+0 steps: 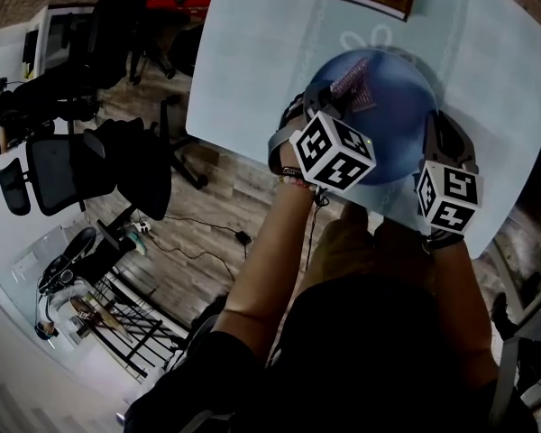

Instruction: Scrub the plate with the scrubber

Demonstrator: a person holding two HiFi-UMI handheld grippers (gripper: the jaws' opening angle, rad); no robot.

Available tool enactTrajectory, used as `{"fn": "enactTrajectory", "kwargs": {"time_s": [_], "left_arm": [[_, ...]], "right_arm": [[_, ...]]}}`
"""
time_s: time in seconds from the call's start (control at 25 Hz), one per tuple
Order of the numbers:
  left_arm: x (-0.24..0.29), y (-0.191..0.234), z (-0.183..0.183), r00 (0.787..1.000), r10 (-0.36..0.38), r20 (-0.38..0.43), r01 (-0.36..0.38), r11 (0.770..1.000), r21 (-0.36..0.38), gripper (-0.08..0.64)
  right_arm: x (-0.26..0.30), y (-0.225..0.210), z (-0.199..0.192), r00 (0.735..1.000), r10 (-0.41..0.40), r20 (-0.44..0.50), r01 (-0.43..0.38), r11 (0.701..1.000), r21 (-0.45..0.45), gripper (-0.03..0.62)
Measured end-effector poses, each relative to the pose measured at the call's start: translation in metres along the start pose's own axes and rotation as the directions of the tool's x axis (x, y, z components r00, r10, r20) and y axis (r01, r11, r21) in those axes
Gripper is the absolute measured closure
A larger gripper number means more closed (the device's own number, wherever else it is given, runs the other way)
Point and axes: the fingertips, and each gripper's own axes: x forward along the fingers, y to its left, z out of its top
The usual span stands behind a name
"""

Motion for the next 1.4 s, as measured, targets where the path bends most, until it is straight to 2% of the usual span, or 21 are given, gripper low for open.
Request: {"fn": "enactTrajectory", "kwargs": {"time_s": [0.12, 0.2, 0.48, 0.72, 1.16, 1.4], "left_arm": [[0.0, -0.001, 0.001, 0.999, 0.037, -0.001, -0.037, 0.999, 0.038, 0.486], [-0.001, 0.0, 0.002, 0.998, 0.059, 0.008, -0.059, 0.998, 0.034, 0.486], [-0.007, 0.001, 0.005, 0.996, 0.064, 0.063, -0.061, 0.996, -0.059, 0.486], [-0.018, 0.012, 0.018, 0.987, 0.105, 0.124, -0.094, 0.991, -0.091, 0.486], [-0.061, 0.029, 0.03, 0.981, 0.114, 0.157, -0.094, 0.987, -0.132, 0.486], [-0.095, 0.041, 0.039, 0.968, 0.127, 0.218, -0.088, 0.98, -0.178, 0.486]], "right_arm": [[0.0, 0.0, 0.0, 1.0, 0.001, -0.001, -0.001, 1.0, 0.005, 0.543], [0.0, 0.0, 0.0, 1.0, 0.006, -0.002, -0.006, 1.0, 0.008, 0.543], [-0.001, 0.001, 0.0, 1.0, 0.007, -0.003, -0.007, 1.0, -0.005, 0.543], [-0.005, -0.001, 0.007, 1.0, 0.008, 0.006, -0.008, 1.0, -0.003, 0.543], [-0.035, 0.006, 0.062, 0.996, -0.004, 0.092, 0.01, 0.998, -0.059, 0.543], [-0.053, 0.02, 0.095, 0.989, 0.007, 0.147, 0.01, 0.994, -0.113, 0.543]]}}
